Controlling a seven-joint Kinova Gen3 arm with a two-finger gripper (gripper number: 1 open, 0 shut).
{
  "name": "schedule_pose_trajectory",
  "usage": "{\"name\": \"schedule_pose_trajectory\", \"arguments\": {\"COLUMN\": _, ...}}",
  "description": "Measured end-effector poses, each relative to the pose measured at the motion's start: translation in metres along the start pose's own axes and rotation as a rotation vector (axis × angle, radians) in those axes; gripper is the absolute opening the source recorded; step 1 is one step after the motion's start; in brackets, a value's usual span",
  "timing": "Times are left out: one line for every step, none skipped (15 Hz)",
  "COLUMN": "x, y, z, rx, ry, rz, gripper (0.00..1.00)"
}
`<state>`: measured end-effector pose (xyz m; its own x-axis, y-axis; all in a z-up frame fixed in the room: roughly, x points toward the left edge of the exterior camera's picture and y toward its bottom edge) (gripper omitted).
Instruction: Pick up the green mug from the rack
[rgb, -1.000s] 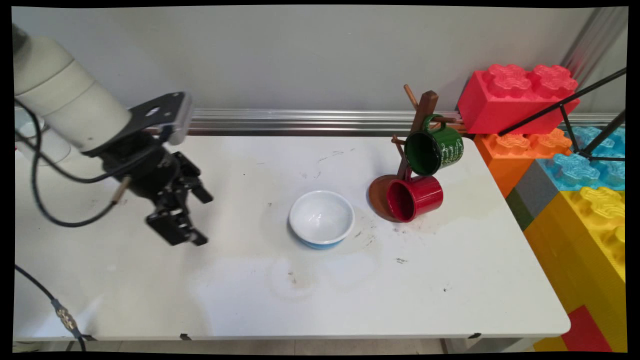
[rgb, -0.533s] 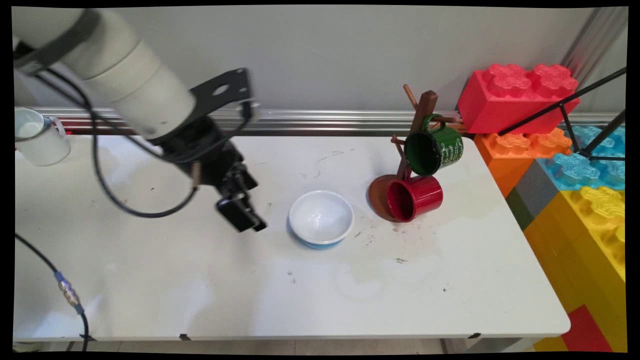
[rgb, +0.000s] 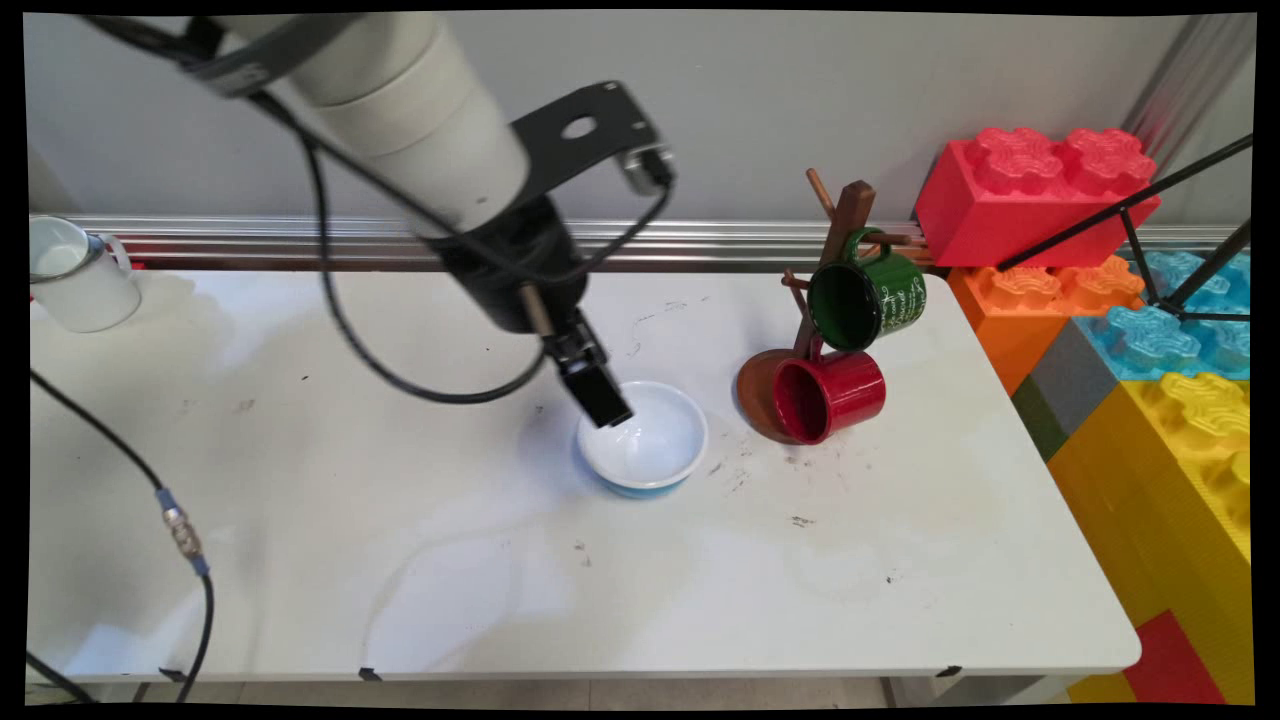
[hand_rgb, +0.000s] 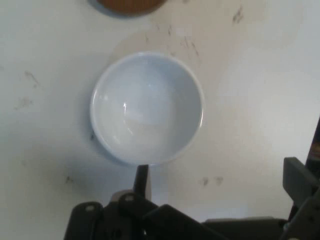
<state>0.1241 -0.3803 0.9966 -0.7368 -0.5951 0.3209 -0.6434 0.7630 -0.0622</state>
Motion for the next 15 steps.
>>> {"name": "schedule_pose_trajectory", "arguments": {"x": 0.011, "y": 0.006, "z": 0.000, "rx": 0.011, "ry": -0.004, "rz": -0.013, "gripper": 1.00}}
{"name": "schedule_pose_trajectory", "arguments": {"x": 0.019, "y": 0.010, "z": 0.000, "rx": 0.016, "ry": -0.008, "rz": -0.022, "gripper": 1.00}}
{"name": "schedule_pose_trajectory", "arguments": {"x": 0.032, "y": 0.016, "z": 0.000, "rx": 0.025, "ry": -0.013, "rz": -0.036, "gripper": 1.00}}
{"name": "schedule_pose_trajectory", "arguments": {"x": 0.037, "y": 0.019, "z": 0.001, "rx": 0.029, "ry": -0.015, "rz": -0.042, "gripper": 1.00}}
{"name": "schedule_pose_trajectory", "arguments": {"x": 0.046, "y": 0.023, "z": 0.002, "rx": 0.035, "ry": -0.017, "rz": -0.052, "gripper": 1.00}}
{"name": "schedule_pose_trajectory", "arguments": {"x": 0.055, "y": 0.028, "z": 0.003, "rx": 0.043, "ry": -0.020, "rz": -0.065, "gripper": 1.00}}
{"name": "schedule_pose_trajectory", "arguments": {"x": 0.065, "y": 0.032, "z": 0.005, "rx": 0.049, "ry": -0.020, "rz": -0.080, "gripper": 1.00}}
{"name": "schedule_pose_trajectory", "arguments": {"x": 0.072, "y": 0.035, "z": 0.007, "rx": 0.053, "ry": -0.019, "rz": -0.093, "gripper": 1.00}}
{"name": "schedule_pose_trajectory", "arguments": {"x": 0.080, "y": 0.039, "z": 0.010, "rx": 0.057, "ry": -0.018, "rz": -0.109, "gripper": 1.00}}
{"name": "schedule_pose_trajectory", "arguments": {"x": 0.088, "y": 0.042, "z": 0.014, "rx": 0.061, "ry": -0.017, "rz": -0.124, "gripper": 1.00}}
{"name": "schedule_pose_trajectory", "arguments": {"x": 0.094, "y": 0.044, "z": 0.016, "rx": 0.064, "ry": -0.015, "rz": -0.139, "gripper": 1.00}}
{"name": "schedule_pose_trajectory", "arguments": {"x": 0.100, "y": 0.046, "z": 0.020, "rx": 0.066, "ry": -0.011, "rz": -0.157, "gripper": 1.00}}
{"name": "schedule_pose_trajectory", "arguments": {"x": 0.107, "y": 0.047, "z": 0.024, "rx": 0.068, "ry": -0.001, "rz": -0.176, "gripper": 1.00}}
{"name": "schedule_pose_trajectory", "arguments": {"x": 0.111, "y": 0.048, "z": 0.027, "rx": 0.071, "ry": 0.010, "rz": -0.192, "gripper": 1.00}}
{"name": "schedule_pose_trajectory", "arguments": {"x": 0.114, "y": 0.048, "z": 0.030, "rx": 0.073, "ry": 0.020, "rz": -0.208, "gripper": 1.00}}
